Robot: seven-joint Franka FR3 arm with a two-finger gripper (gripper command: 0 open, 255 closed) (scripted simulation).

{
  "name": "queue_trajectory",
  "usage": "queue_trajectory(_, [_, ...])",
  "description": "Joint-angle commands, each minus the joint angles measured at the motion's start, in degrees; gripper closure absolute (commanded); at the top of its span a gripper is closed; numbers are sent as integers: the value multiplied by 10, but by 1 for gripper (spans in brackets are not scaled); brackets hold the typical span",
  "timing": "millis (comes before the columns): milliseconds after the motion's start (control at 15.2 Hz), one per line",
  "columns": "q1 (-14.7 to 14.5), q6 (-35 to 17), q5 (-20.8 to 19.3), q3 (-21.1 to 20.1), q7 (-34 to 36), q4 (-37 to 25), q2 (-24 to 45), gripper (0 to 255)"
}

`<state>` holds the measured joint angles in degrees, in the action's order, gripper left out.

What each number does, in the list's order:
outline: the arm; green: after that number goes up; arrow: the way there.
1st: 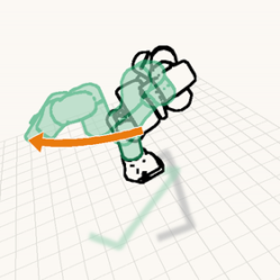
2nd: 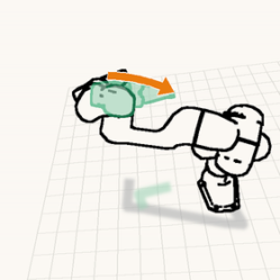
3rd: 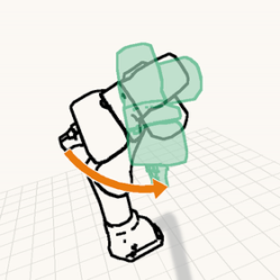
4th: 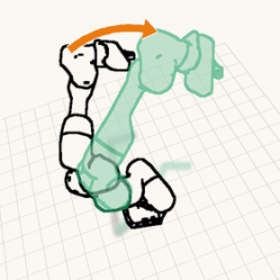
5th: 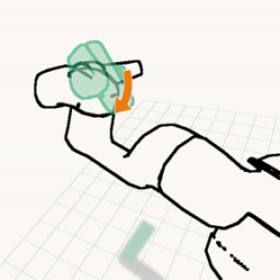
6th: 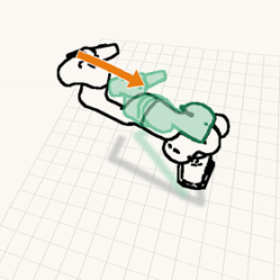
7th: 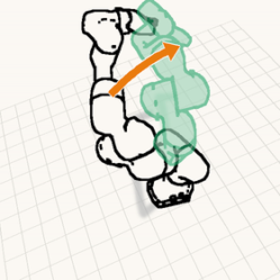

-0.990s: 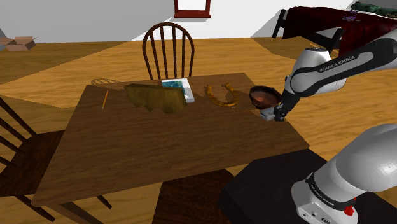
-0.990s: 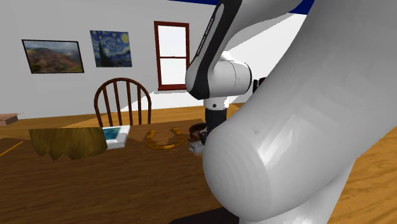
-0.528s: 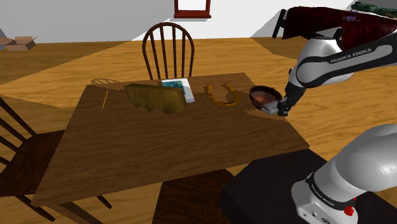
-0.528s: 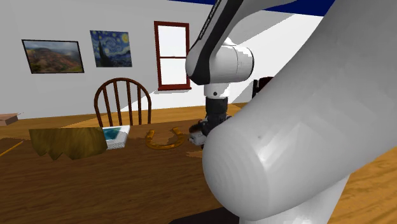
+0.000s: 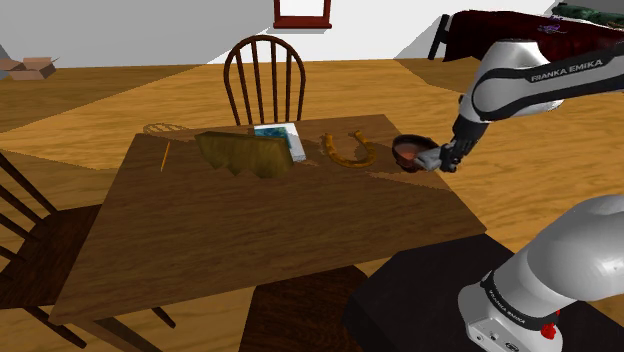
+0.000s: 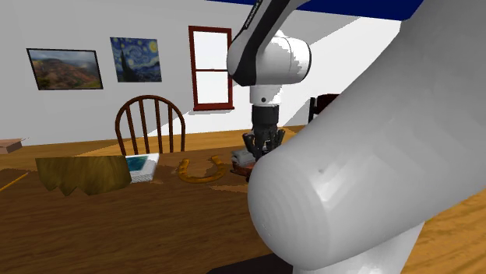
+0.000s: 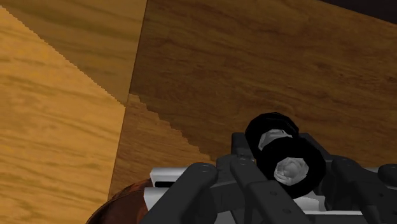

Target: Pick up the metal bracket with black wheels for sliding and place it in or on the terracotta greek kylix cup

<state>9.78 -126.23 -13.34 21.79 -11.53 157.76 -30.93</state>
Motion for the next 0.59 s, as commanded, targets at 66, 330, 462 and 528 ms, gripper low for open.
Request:
queue_trajectory(66, [-15,-12,16,16,-19,-53,63,255])
queue_trajectory(330, [-37,-25,54,44,-59,-140,164,255])
queue_trajectory(462, [-46,-26,79,56,-83,-186,213,255])
queue_trajectory(528, [-48,-25,92,60,-95,-210,238,255])
